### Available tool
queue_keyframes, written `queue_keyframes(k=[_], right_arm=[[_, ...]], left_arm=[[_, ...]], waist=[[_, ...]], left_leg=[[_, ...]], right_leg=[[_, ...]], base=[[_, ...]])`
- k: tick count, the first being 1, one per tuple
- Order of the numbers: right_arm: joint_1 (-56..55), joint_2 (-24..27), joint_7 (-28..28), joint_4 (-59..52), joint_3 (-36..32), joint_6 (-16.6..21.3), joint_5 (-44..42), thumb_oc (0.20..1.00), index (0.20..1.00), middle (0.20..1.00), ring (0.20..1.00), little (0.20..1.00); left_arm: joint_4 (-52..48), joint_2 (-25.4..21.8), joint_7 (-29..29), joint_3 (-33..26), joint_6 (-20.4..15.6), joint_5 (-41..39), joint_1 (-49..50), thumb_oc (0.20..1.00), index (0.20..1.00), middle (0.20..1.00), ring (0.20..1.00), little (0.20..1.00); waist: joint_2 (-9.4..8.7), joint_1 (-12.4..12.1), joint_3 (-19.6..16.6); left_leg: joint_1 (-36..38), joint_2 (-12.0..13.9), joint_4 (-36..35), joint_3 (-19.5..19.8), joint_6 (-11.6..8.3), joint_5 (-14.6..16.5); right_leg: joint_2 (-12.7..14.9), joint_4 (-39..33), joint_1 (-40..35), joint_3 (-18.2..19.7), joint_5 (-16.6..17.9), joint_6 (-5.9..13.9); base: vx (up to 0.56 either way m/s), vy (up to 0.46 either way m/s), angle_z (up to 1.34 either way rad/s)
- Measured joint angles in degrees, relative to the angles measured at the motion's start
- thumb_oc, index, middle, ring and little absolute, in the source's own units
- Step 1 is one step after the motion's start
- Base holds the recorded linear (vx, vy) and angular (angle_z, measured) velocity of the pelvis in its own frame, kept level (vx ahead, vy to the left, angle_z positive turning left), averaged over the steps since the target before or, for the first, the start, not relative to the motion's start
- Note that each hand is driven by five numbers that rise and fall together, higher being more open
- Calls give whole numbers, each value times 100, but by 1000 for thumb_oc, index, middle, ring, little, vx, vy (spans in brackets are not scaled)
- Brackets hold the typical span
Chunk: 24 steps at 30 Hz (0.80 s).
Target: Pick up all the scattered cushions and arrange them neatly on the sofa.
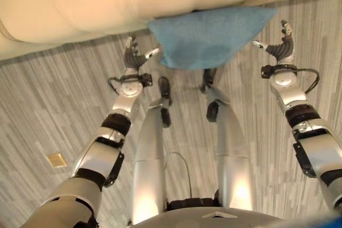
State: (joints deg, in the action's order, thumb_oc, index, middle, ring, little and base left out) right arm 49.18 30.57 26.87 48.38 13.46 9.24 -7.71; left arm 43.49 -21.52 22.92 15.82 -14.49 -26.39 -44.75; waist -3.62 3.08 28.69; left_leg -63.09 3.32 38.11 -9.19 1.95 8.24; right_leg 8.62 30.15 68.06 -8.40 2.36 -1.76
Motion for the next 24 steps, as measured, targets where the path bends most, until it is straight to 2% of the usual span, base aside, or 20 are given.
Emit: queue_keyframes(k=[4, 11, 17, 24], right_arm=[[312, 40, 111, 307, 0, 3, -74, 1000, 1000, 1000, 1000, 1000], [738, 405, 108, 497, 76, 40, -450, 1000, 1000, 1000, 1000, 1000], [1838, 415, 83, 616, 653, 55, -682, 1000, 1000, 1000, 1000, 1000], [2420, 314, 45, 884, 1028, 49, -933, 1000, 1000, 1000, 1000, 1000]], left_arm=[[21, -45, 123, 166, 3, -6, -287, 1000, 1000, 1000, 1000, 1000], [39, -206, 249, 440, 3, -72, -991, 1000, 1000, 1000, 1000, 1000], [357, -372, 264, 670, 10, -235, -1688, 1000, 1000, 1000, 1000, 1000], [405, -330, 394, 893, 22, -458, -1987, 1000, 1000, 1000, 1000, 1000]], waist=[[-1, 56, 2], [16, 62, 10], [30, 40, 10], [36, -86, 10]], left_leg=[[-439, 77, 256, -89, 6, 57], [-1108, 97, 668, -156, 39, 162], [-1660, 155, 946, -289, 95, 238], [-1825, 157, 1013, -307, 91, 238]], right_leg=[[-47, 175, 470, 111, 41, 27], [-33, 522, 1170, 235, 23, 0], [-43, 695, 1764, 346, 72, -39], [-40, 814, 1967, 385, 67, -72]], base=[[24, 3, -9], [37, 5, -3], [27, 4, -6], [5, -5, 1]])
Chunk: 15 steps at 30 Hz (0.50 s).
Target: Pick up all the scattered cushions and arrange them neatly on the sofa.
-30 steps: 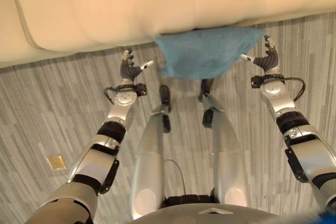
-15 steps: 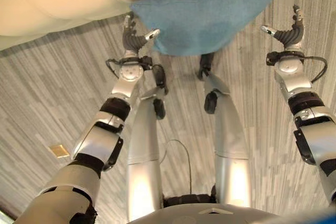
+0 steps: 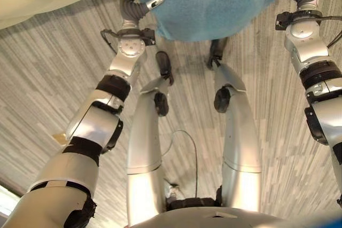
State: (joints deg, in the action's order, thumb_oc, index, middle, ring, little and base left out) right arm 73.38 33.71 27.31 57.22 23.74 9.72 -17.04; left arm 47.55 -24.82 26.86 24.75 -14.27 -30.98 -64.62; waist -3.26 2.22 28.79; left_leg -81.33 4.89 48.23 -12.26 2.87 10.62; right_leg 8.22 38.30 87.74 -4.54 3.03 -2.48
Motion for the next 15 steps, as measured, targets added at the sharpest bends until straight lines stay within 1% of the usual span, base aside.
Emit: queue_keyframes(k=[3, 4, 5, 6, 8, 11, 12, 13, 15], right_arm=[[148, -125, 2, 15, 118, -14, -130, 1000, 1000, 1000, 1000, 1000], [174, -244, 3, 6, 127, -14, -192, 442, 442, 442, 442, 442], [189, -411, 11, -58, 127, -17, -206, 200, 200, 200, 200, 200], [193, -581, 15, -212, 129, -21, -216, 200, 200, 200, 200, 200], [54, -710, 25, -634, 123, -22, -253, 200, 200, 200, 200, 200], [-94, -630, 23, -894, 76, -29, -247, 200, 200, 200, 200, 200], [-131, -592, 11, -988, 75, -51, -244, 200, 200, 200, 200, 200], [-188, -595, -5, -1077, 94, -70, -226, 200, 200, 200, 200, 200], [-341, -612, -22, -1137, 119, -68, -184, 200, 200, 200, 200, 200]], left_arm=[[3, 169, 104, 25, 2, -78, -69, 1000, 1000, 1000, 1000, 1000], [-1, 218, 131, 54, -2, -156, -138, 699, 699, 699, 699, 699], [-2, 244, 230, 54, 9, -176, -181, 313, 313, 313, 313, 313], [-4, 306, 311, -10, 17, -215, -195, 200, 200, 200, 200, 200], [-39, 208, 315, -17, 18, -213, -229, 200, 200, 200, 200, 200], [-92, 133, 314, -47, 25, -214, -229, 200, 200, 200, 200, 200], [-177, 153, 315, -66, 49, -214, -198, 200, 200, 200, 200, 200], [-270, 165, 315, -61, 66, -209, -110, 200, 200, 200, 200, 200], [-343, 205, 316, -57, 64, -206, 58, 200, 200, 200, 200, 200]], waist=[[15, -19, -8], [24, -42, -7], [27, -44, -7], [27, -42, -7], [34, -25, -10], [50, 9, -10], [80, 11, 19], [88, 12, 31], [134, 17, -9]], left_leg=[[-30, -4, 7, -11, -7, -5], [-88, -4, 46, -10, -15, -10], [-113, 6, 87, -10, -20, -8], [-117, -2, 92, -8, -37, -19], [-111, -5, 101, 4, -65, -44], [-77, 6, 92, 3, -73, -76], [-17, 4, 79, 5, -74, -96], [92, 6, 48, 8, -75, -99], [256, 13, -69, 46, -70, -121]], right_leg=[[3, 56, 62, 20, -16, -22], [3, 129, 142, 29, -35, -50], [-1, 187, 177, 31, -49, -70], [-9, 199, 188, 31, -48, -73], [-19, 221, 186, 28, -37, -88], [-38, 181, 138, 27, 24, -98], [-37, 173, 67, 20, 67, -164], [-42, 101, -47, 8, 74, -169], [-55, -24, -241, -8, 95, -114]], base=[[8, -10, 2], [27, -33, 5], [26, -27, 4], [0, 0, 0], [0, 0, 0], [0, 0, 0], [0, 0, 0], [0, 0, 0], [0, 0, 0]])
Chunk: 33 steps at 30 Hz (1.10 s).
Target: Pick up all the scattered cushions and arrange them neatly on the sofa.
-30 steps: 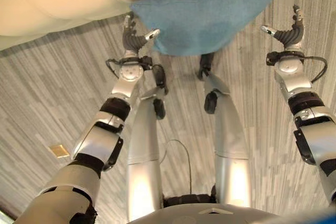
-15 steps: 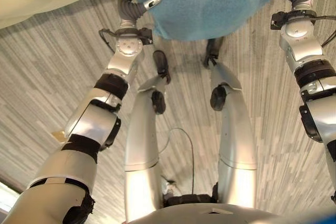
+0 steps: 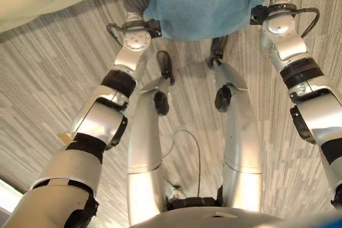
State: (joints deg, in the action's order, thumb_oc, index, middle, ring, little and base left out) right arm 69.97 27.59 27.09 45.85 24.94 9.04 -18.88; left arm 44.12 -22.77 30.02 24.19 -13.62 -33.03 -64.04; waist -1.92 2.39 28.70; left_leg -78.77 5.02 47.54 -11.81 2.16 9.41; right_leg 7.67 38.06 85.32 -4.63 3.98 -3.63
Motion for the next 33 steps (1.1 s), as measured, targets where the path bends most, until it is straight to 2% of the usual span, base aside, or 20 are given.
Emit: queue_keyframes(k=[2, 5, 6, 7, 9, 14, 17, 22, 26, 28, 33], right_arm=[[-215, 149, -52, -424, -153, -7, 2, 200, 200, 200, 200, 200], [-823, 233, -184, -941, -157, -59, 95, 200, 200, 200, 200, 200], [-1223, 228, -207, -1197, -169, -51, 199, 200, 200, 200, 200, 200], [-1706, 170, -254, -1494, -290, -7, 296, 200, 200, 200, 200, 200], [-2250, 179, -392, -1799, -519, 88, 423, 200, 200, 200, 200, 200], [-2877, -63, -491, -2184, -812, 104, 595, 200, 200, 200, 200, 200], [-3611, -238, -668, -2539, -911, 135, 630, 200, 200, 200, 200, 200], [-4570, -470, -803, -2928, -1056, 184, 630, 200, 200, 200, 200, 200], [-4985, -474, -943, -3377, -1174, 247, 679, 200, 200, 200, 200, 200], [-5284, -469, -1113, -3570, -1212, 232, 720, 200, 200, 200, 200, 200], [-5858, -461, -1297, -4019, -1339, 274, 969, 200, 200, 200, 200, 200]], left_arm=[[-429, -74, -7, -125, 5, 4, 190, 200, 200, 200, 200, 200], [-912, -22, -6, -294, 44, 18, 820, 200, 200, 200, 200, 200], [-1124, 0, -8, -308, 23, 65, 1200, 200, 200, 200, 200, 200], [-1463, 82, -25, -391, 8, 129, 1686, 200, 200, 200, 200, 200], [-1805, 126, -86, -498, -71, 282, 2171, 200, 200, 200, 200, 200], [-2226, 224, -211, -669, -79, 324, 2779, 200, 200, 200, 200, 200], [-2509, 258, -354, -738, -78, 334, 3454, 200, 200, 200, 200, 200], [-2934, 364, -660, -860, -77, 484, 4259, 200, 200, 200, 200, 200], [-3430, 298, -900, -988, -111, 549, 4741, 200, 200, 200, 200, 200], [-3598, 230, -1090, -1065, -63, 567, 5119, 200, 200, 200, 200, 200], [-3902, 200, -1345, -1077, -73, 578, 5658, 200, 200, 200, 200, 200]], waist=[[25, -4, -3], [25, 27, -7], [49, 45, -190], [88, 59, -571], [80, 44, -702], [64, 48, -678], [34, 72, -654], [13, 109, -669], [4, 116, -759], [-13, 112, -745], [38, 106, -1188]], left_leg=[[172, -13, -159, 12, 11, -95], [932, -76, -666, 43, 5, -235], [1092, -109, -828, 93, 0, -242], [1081, -122, -965, 141, -19, -222], [1509, -148, -1198, 165, -16, -305], [2235, -249, -1464, 193, -25, -294], [3009, -301, -1775, 209, -28, -294], [4398, -345, -2373, 316, -62, -301], [5205, -356, -2853, 350, -115, -369], [6007, -361, -3371, 373, -173, -514], [7090, -271, -4307, 451, -261, -727]], right_leg=[[5, -216, -229, -48, 99, 46], [-9, -802, -1086, -125, 265, 68], [-9, -952, -1269, -149, 233, 119], [-8, -1129, -1308, -219, 216, 191], [10, -1303, -1750, -288, 191, 329], [40, -1356, -2389, -288, 155, 234], [43, -1489, -3083, -289, 111, 168], [46, -1880, -4452, -456, -73, 318], [31, -2172, -5217, -594, -120, 312], [-52, -2526, -5938, -646, -102, 317], [-293, -3257, -6964, -762, 2, 272]], base=[[-48, 4, 1], [-69, -3, 1], [-48, -3, 6], [-33, 0, 2], [-31, -19, 6], [13, -15, 5], [14, -2, 1], [81, -20, 8], [165, -17, 5], [145, -17, 3], [154, -23, 2]])
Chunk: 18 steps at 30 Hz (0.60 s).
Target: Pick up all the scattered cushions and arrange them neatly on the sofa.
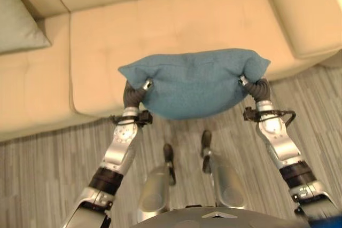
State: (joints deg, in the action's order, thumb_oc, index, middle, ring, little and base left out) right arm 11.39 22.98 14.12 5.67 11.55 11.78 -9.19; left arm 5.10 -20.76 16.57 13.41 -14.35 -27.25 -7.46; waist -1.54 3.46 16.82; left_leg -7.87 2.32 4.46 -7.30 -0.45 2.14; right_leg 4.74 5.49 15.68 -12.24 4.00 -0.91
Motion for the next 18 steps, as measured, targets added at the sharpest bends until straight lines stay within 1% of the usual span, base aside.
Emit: queue_keyframes(k=[2, 3, 5, 6, 8, 9, 11, 12, 13, 14, 16, 17, 18], right_arm=[[-82, 8, -44, -1, -4, -2, 58, 200, 200, 200, 200, 200], [-210, 7, -81, -15, -11, -2, 60, 200, 200, 200, 200, 200], [-364, 5, -141, -10, -9, -8, 103, 200, 200, 200, 200, 200], [-405, 7, -153, -10, -26, -8, 116, 200, 200, 200, 200, 200], [-530, 7, -173, -10, -49, -11, 157, 200, 200, 200, 200, 200], [-555, 7, -202, -10, -43, -10, 155, 200, 200, 200, 200, 200], [-615, 7, -226, -10, -59, -10, 155, 200, 200, 200, 200, 200], [-624, 7, -257, -9, -54, -19, 155, 200, 200, 200, 200, 200], [-643, 7, -267, -10, -50, -23, 155, 200, 200, 200, 200, 200], [-672, 13, -280, -12, -50, -22, 156, 200, 200, 200, 200, 200], [-728, 42, -267, -11, -117, -22, 156, 200, 200, 200, 200, 200], [-731, 45, -251, -9, -160, -22, 159, 200, 200, 200, 200, 200], [-708, 41, -230, -8, -176, -22, 159, 200, 200, 200, 200, 200]], left_arm=[[-2, 5, -47, -1, 1, 106, 103, 200, 200, 200, 200, 200], [-2, 48, -96, 5, 6, 113, 233, 200, 200, 200, 200, 200], [-2, 164, -172, 4, 8, 115, 426, 200, 200, 200, 200, 200], [-1, 205, -190, 3, 12, 115, 456, 200, 200, 200, 200, 200], [9, 243, -260, 5, 40, 117, 489, 200, 200, 200, 200, 200], [17, 238, -264, 3, 40, 112, 496, 200, 200, 200, 200, 200], [18, 242, -293, 5, 41, 113, 499, 200, 200, 200, 200, 200], [19, 242, -298, 6, 48, 111, 517, 200, 200, 200, 200, 200], [19, 254, -297, 5, 53, 105, 548, 200, 200, 200, 200, 200], [19, 259, -302, 5, 53, 105, 609, 200, 200, 200, 200, 200], [21, 272, -329, 102, 68, 106, 622, 200, 200, 200, 200, 200], [21, 292, -372, 142, 70, 113, 616, 200, 200, 200, 200, 200], [21, 320, -382, 154, 70, 115, 603, 200, 200, 200, 200, 200]], waist=[[27, 11, -144], [70, 17, -269], [118, 16, -511], [137, 15, -570], [108, 7, -612], [101, -37, -614], [77, -42, -629], [75, -120, -628], [70, -142, -627], [88, -145, -643], [130, -92, -670], [161, -82, -692], [139, -115, -701]], left_leg=[[264, 40, -212, -11, -39, -34], [533, 76, -381, -2, -75, -56], [729, 111, -450, 13, -90, -65], [751, 128, -450, 42, -119, -83], [838, 125, -421, 152, -165, -112], [844, 140, -363, 184, -191, -127], [737, 140, -126, 259, -204, -119], [675, 126, 55, 342, -231, -103], [680, 132, 149, 339, -242, -95], [694, 145, 189, 343, -248, -93], [705, 116, -164, 282, -278, -67], [683, 117, -232, 203, -223, -36], [637, 93, -215, 187, -177, -6]], right_leg=[[-82, -236, -276, -18, 35, -3], [-138, -458, -567, -63, 54, -1], [-203, -727, -873, -86, 76, 4], [-222, -784, -954, -117, 76, 5], [-245, -967, -1160, -144, 110, -23], [-253, -1009, -1241, -180, 109, -22], [-241, -1061, -1326, -293, 93, -3], [-259, -1060, -1371, -316, 75, 13], [-261, -1061, -1427, -308, 65, -5], [-272, -1060, -1482, -334, 37, 18], [-277, -1058, -1439, -399, 25, 19], [-292, -1027, -1361, -414, 38, 19], [-273, -934, -1203, -352, 57, 23]], base=[[175, -55, -5], [135, -51, -2], [129, -87, 3], [104, -100, 14], [20, -69, 17], [20, -61, 19], [78, -37, 26], [87, -14, 14], [134, 32, 10], [146, 83, 10], [144, 100, 18], [115, 91, 5], [169, 122, -26]])
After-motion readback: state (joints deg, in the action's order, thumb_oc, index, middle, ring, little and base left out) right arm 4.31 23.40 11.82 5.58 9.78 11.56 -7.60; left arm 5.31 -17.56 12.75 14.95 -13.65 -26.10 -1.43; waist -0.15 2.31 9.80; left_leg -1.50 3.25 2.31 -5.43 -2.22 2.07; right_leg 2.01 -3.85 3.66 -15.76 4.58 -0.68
